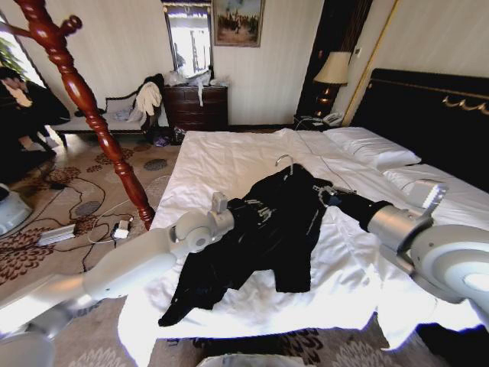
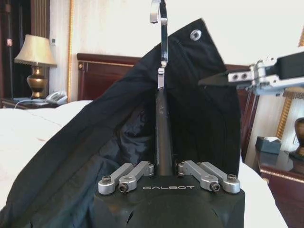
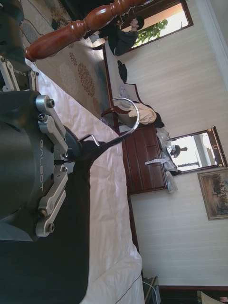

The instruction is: Pick up the clothes from the bed and hang them on the clothes hanger.

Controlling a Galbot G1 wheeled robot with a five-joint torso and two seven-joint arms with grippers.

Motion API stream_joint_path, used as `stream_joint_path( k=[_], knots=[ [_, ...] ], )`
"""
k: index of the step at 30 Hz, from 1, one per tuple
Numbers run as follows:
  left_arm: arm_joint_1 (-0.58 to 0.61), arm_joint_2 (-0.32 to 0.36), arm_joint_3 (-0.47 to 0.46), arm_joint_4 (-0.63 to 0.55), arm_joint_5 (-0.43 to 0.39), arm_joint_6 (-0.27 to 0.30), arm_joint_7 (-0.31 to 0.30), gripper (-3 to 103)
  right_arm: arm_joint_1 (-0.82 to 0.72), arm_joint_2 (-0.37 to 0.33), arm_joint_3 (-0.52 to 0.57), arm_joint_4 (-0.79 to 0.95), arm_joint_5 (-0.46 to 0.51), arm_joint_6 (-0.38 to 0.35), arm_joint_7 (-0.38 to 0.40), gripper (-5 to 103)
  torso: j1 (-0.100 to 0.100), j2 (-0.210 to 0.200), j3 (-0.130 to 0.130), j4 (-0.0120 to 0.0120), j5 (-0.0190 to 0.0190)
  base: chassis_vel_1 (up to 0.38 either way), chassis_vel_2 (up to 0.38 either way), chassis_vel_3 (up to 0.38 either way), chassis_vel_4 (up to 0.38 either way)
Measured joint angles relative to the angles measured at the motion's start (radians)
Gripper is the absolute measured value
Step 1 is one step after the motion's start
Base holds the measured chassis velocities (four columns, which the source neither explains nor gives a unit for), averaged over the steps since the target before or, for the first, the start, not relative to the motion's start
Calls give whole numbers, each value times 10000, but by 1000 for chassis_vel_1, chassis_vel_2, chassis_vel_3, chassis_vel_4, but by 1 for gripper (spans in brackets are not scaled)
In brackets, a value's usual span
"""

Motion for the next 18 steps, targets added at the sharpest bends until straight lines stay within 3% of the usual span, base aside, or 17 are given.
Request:
stream_joint_path(
  k=[13, 18],
  knots=[
    [-522, -536, 224, 663, -54, -56, -263, 16, -23, 90, 121, -3, 396, 35, 14, 0, 0, 0, 0, 1, -2, 0, 0, 0, 0],
    [-637, -600, 216, 414, -480, -111, -340, 16, -107, 101, 27, -1, -319, 25, -149, 0, 0, 0, 0, 1, -2, 0, 0, 0, 0]
  ],
)
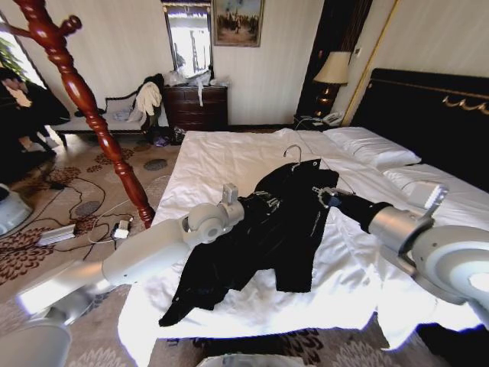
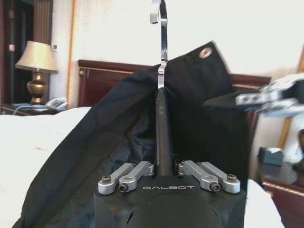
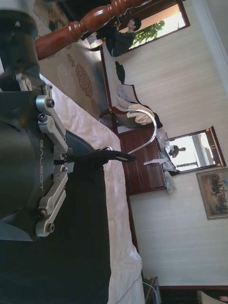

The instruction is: Pick up the clothes from the bed and hang them on the clothes hanger.

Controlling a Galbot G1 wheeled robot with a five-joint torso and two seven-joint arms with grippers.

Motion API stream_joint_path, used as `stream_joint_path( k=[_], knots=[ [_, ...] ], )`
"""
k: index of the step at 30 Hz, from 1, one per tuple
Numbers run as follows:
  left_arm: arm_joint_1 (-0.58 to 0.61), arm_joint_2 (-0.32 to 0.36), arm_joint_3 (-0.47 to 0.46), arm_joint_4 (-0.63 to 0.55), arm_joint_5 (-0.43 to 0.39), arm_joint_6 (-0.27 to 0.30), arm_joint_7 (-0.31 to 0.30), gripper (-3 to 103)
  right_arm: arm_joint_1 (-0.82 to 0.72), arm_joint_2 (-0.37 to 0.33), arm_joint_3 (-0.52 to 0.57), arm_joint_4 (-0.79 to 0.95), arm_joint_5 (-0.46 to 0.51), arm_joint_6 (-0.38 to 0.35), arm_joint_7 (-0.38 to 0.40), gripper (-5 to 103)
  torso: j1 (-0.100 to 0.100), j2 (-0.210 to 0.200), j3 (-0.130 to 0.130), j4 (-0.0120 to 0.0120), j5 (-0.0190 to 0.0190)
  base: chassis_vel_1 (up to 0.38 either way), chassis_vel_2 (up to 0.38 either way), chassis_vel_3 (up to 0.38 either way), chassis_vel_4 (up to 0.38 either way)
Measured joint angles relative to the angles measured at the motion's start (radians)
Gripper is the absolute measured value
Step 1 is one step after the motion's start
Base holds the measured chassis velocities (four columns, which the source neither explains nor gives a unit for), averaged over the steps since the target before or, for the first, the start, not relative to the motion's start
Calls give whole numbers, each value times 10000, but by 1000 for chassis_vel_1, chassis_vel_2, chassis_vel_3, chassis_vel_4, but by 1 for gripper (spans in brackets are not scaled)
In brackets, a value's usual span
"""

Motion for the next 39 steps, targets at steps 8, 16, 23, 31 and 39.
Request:
stream_joint_path(
  k=[8, 16, 23, 31, 39],
  knots=[
    [134, 444, -215, -169, -128, -42, 0, 16, -251, 187, -262, -2, -962, -85, -404, 0, -2, 0, 0, 5, -2, 0, 0, 0, 0],
    [117, 366, -316, -18, -168, -80, -28, 16, -488, 308, -351, -4, -1224, -249, -734, 0, -1, 0, -1, 1, -1, 0, 0, 0, 0],
    [94, 199, -500, 305, -170, -153, -49, 16, -1087, 298, -348, -2, -1861, -497, -1395, 19, -1, -1, 0, 1, 0, 0, 0, 0, 0],
    [87, 366, -666, 410, -235, -201, -6, 16, -1831, 454, -75, -2, -3011, -451, -1843, 47, -1, 0, 1, 2, -1, 0, 0, 0, 0],
    [115, 791, -724, 52, -358, -207, 100, 16, -2414, 401, 529, -2, -6417, -369, -2071, 68, -1, -1, 0, 1, 0, 0, 0, 0, 0]
  ],
)
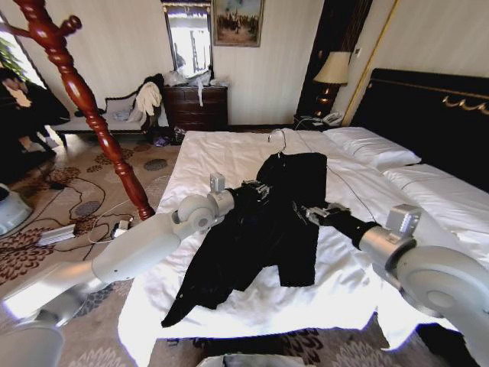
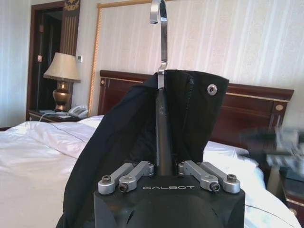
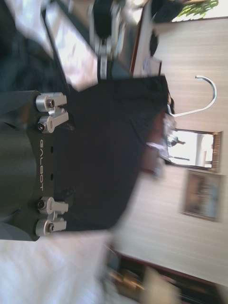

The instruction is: Pick up the clothes from the bed and hang them on the clothes hanger.

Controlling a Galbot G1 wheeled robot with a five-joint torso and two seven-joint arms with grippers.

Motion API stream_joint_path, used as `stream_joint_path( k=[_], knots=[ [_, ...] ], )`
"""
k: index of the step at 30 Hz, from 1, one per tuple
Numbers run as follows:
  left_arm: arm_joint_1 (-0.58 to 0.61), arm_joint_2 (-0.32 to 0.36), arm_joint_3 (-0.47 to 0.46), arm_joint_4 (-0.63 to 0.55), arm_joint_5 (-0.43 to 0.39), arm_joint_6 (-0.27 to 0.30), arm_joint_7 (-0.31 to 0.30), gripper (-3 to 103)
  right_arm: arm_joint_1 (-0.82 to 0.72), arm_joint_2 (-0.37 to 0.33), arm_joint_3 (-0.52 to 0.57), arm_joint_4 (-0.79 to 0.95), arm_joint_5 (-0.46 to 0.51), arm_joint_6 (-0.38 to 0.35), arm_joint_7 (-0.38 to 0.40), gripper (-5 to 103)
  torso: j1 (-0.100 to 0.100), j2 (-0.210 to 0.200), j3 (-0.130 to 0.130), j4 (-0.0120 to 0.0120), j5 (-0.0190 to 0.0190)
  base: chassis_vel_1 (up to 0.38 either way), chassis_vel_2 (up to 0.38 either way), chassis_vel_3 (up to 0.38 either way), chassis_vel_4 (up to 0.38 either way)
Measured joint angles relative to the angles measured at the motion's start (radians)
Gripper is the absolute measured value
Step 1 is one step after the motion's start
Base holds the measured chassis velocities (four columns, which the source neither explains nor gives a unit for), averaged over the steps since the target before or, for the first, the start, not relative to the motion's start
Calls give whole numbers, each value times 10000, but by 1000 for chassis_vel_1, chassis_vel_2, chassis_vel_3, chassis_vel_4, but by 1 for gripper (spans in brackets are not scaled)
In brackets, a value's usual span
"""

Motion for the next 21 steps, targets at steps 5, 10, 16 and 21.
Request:
stream_joint_path(
  k=[5, 10, 16, 21],
  knots=[
    [-1, 171, 20, -323, -76, 6, 9, 16, -218, -271, 7, -595, -3897, 1105, -851, 90, 0, 1, 0, -1, -4, 0, 0, 0, 0],
    [-9, 466, 22, -608, -102, 38, 65, 16, -365, -460, 38, -1512, -6093, 2019, -1544, 100, 2, 0, 0, -1, 2, 0, 0, 0, 0],
    [-143, 622, 120, -831, -94, 60, 179, 16, -275, -876, -101, -1992, -8112, 2605, -2289, 100, 2, 0, 0, 1, -2, 0, 0, 0, 0],
    [-355, 753, 313, -1082, -147, 89, 280, 16, -174, -979, -291, -2284, -9188, 3066, -2534, 100, 1, 1, 0, -2, 0, 0, 0, 0, 0]
  ],
)
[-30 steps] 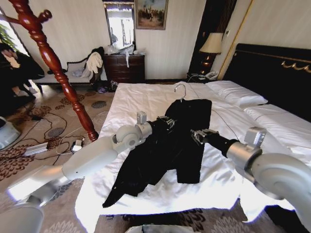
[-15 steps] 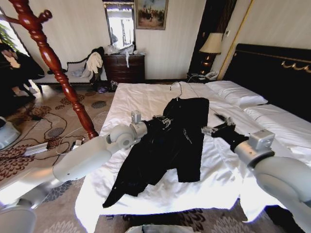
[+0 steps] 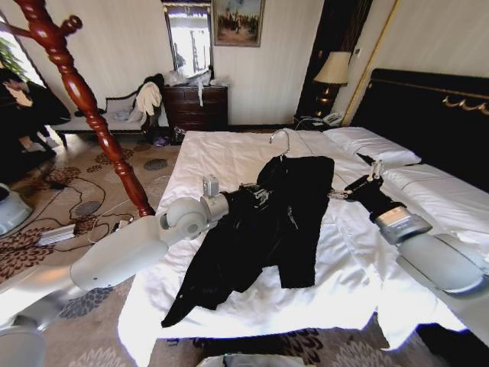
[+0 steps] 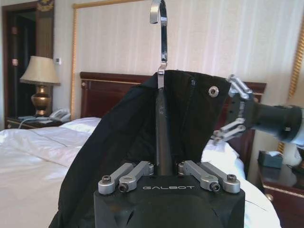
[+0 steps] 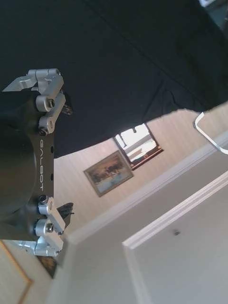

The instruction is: Pick up the clothes from the bed and hang them on the clothes hanger.

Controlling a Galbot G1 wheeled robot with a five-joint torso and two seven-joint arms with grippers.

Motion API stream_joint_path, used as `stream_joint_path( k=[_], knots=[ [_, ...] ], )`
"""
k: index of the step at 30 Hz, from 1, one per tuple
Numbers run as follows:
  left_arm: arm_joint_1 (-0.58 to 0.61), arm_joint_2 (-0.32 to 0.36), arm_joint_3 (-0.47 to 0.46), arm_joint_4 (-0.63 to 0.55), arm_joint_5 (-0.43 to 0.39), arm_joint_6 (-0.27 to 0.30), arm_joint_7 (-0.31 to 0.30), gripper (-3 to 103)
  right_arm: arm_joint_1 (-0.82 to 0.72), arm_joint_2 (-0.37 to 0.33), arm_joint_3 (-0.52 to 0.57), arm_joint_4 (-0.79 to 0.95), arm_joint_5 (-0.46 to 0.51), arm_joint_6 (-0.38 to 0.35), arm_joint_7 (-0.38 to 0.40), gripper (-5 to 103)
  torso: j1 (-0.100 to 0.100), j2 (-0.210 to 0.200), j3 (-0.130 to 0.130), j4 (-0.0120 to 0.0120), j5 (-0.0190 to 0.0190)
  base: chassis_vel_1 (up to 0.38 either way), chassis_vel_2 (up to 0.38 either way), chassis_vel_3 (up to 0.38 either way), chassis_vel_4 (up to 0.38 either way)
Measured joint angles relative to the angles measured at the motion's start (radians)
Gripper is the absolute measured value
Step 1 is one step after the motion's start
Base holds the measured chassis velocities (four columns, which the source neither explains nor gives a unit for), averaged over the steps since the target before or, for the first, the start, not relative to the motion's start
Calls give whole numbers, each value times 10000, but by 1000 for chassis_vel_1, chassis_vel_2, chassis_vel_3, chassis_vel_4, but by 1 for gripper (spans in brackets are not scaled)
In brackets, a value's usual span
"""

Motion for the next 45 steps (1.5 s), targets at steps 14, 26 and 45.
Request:
stream_joint_path(
  k=[14, 26, 45],
  knots=[
    [-610, 187, 786, -626, -103, 72, 159, 16, -158, -177, -140, -382, -1357, 421, -325, 100, 1, 0, 0, 1, 0, 0, 0, 0, 0],
    [-1004, -226, 1173, -799, -680, 129, -146, 16, -291, -147, -64, -494, -2646, 699, -472, 95, 0, -1, 0, 1, 0, 0, 0, 0, 0],
    [-561, -184, 1037, -1042, -1297, -2, -432, 16, -18, 50, -2, -896, -4987, 1851, -983, 25, 0, 0, 0, 0, 0, 0, 0, 0, 0]
  ],
)
